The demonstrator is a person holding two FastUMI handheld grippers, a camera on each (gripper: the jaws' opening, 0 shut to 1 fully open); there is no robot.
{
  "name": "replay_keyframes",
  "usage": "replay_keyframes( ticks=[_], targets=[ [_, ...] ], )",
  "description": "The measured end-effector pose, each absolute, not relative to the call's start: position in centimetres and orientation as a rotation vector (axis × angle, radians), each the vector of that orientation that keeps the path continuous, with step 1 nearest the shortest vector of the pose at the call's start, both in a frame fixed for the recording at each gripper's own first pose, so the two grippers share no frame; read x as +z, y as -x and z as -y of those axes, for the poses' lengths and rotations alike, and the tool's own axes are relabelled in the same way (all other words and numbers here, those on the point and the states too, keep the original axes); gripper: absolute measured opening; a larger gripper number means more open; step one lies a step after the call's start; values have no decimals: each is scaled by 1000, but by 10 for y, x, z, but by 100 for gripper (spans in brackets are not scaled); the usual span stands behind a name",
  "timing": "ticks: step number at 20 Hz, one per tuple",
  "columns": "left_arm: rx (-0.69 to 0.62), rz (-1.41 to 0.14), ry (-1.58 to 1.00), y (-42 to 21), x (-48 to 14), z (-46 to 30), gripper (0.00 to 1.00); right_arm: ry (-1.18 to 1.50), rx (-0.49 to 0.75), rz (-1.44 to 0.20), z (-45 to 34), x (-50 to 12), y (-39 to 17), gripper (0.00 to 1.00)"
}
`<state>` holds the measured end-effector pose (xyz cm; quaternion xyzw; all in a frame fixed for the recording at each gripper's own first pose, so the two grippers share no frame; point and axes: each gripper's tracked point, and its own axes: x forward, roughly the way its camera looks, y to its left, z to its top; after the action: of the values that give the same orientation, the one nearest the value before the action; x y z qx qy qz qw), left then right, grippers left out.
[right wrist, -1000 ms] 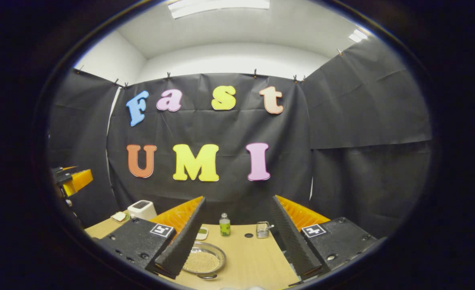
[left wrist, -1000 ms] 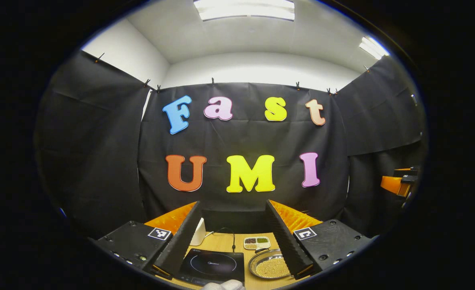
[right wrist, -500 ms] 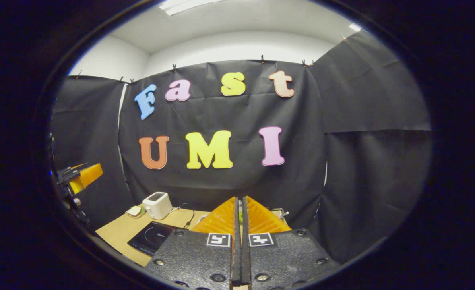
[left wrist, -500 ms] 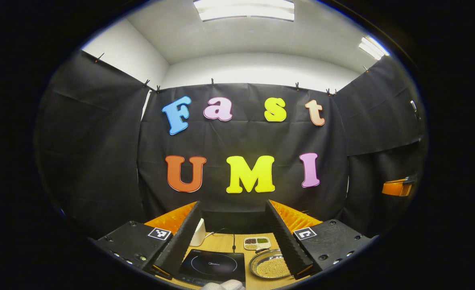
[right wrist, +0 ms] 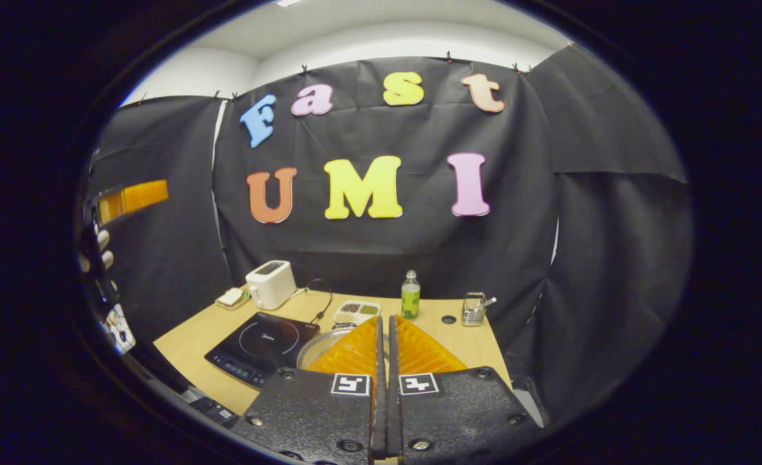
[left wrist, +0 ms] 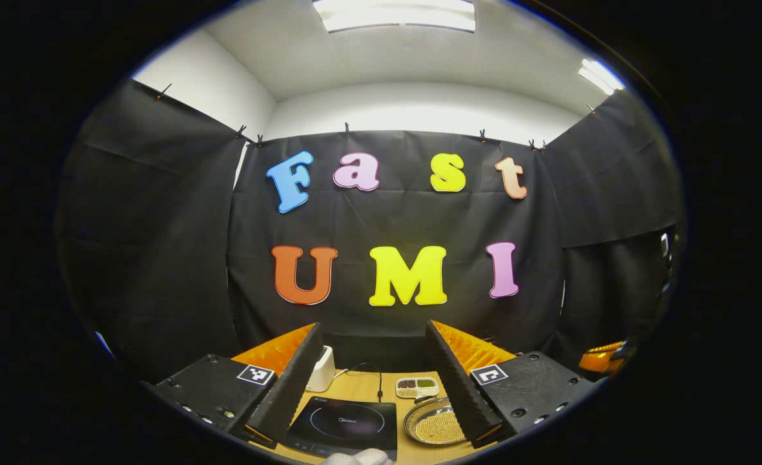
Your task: First push the handle of the pot to place it horizontally, then grasp the pot with both hands and set it on the induction cooktop.
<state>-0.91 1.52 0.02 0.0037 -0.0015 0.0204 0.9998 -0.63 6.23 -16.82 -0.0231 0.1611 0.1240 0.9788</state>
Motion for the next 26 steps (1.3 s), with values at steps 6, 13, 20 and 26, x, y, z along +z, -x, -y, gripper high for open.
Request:
replay_keyframes(
  ticks=[6, 13, 20, 26],
  targets=[
    [47, -32, -34, 12, -10, -15, 94, 99, 344, -482, -91, -280, 28, 4],
    [67, -43, -42, 19, -14, -18, 94, 157, 458, -682, -125, -389, 50, 4],
    [88, -51, -51, 22, -17, -22, 94, 173, 554, -769, -168, -435, 56, 4],
    [102, -64, -62, 13, -24, -27, 94, 159, 545, -788, -184, -446, 26, 1]
  ],
)
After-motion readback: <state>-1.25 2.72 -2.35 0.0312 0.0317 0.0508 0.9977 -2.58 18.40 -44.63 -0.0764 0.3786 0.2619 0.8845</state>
